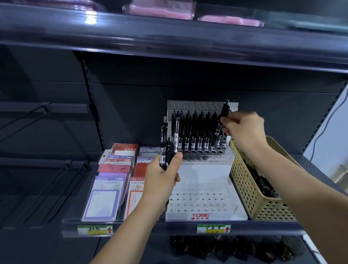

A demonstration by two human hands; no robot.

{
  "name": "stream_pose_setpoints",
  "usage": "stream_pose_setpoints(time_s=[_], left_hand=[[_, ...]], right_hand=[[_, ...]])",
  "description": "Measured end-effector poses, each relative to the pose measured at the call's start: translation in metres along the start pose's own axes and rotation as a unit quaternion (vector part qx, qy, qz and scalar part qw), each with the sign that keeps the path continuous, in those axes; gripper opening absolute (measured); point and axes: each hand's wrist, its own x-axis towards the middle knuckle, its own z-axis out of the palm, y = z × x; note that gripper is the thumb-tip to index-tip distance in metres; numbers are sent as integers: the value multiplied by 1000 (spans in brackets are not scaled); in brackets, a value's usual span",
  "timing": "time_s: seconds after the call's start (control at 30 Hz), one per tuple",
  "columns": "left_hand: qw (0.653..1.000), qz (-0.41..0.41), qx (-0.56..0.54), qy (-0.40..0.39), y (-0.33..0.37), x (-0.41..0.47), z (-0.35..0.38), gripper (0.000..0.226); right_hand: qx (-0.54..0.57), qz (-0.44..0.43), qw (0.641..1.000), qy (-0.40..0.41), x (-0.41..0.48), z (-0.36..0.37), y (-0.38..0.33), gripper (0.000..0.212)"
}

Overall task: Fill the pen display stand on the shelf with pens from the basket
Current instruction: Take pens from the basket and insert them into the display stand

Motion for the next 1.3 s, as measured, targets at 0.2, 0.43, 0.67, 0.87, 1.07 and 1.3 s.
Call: stream_pose_setpoints(time_s=[0.2, 0.43, 0.67, 0.87, 1.07, 1.3], left_hand=[[1000, 10, -6, 2, -4, 1, -3, 26], [1000, 14, -25, -1, 0, -2, -2, 17], [999, 9, -36, -7, 5, -7, 0, 18], [999, 8, -33, -11, 3, -6, 4, 17], [1000, 8, -12, -25, 1, -9, 12, 17], [999, 14, 5, -46, -2, -12, 14, 15]], right_hand=[[-50, 7, 998, -37, 3, 10, 16, 21], [-91, 4, 995, -49, 1, 21, 27, 19], [-84, 18, 994, -62, -1, 20, 31, 17], [-12, -5, 1000, 5, -23, 12, 11, 20], [133, 38, 976, -167, -50, 10, -16, 13], [194, 93, 963, -163, -48, -7, -12, 7]])
